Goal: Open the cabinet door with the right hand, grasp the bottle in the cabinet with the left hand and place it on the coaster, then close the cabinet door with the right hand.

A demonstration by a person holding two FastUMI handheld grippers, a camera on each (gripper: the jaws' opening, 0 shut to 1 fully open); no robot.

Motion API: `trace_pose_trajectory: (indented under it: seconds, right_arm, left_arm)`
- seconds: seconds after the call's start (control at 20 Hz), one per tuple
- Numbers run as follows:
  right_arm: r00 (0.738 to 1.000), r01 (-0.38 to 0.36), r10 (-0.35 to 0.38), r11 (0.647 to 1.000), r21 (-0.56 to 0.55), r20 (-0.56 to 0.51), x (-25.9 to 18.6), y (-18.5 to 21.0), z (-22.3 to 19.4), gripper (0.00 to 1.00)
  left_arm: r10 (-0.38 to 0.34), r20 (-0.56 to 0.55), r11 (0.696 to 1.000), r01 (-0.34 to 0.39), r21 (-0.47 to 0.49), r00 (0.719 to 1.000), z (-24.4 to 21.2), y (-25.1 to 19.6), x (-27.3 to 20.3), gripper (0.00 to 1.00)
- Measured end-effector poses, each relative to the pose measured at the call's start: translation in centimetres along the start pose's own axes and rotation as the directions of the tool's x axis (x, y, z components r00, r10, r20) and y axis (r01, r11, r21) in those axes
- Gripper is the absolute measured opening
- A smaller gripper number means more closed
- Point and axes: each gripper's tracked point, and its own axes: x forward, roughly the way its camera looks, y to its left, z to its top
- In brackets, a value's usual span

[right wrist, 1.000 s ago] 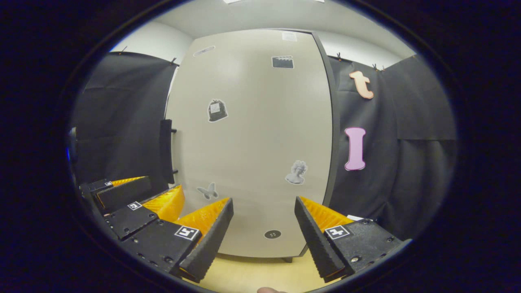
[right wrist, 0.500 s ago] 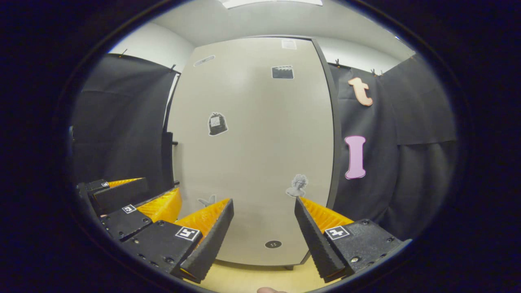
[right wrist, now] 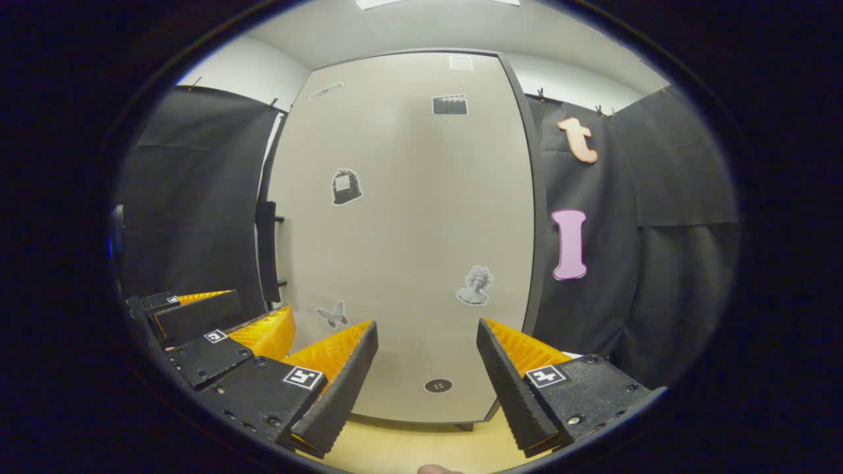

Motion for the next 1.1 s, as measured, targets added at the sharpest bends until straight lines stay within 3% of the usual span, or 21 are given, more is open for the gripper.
trace_pose_trajectory:
  seconds: [1.1]
  right_arm:
    - [1.0, 0.01, -0.01, 0.999, 0.037, 0.007, -0.58, -0.49, 0.02, 0.97]
  left_arm:
    - [0.005, 0.02, 1.0, -0.005, 0.026, 1.0, 0.79, 0.12, -0.31, 0.94]
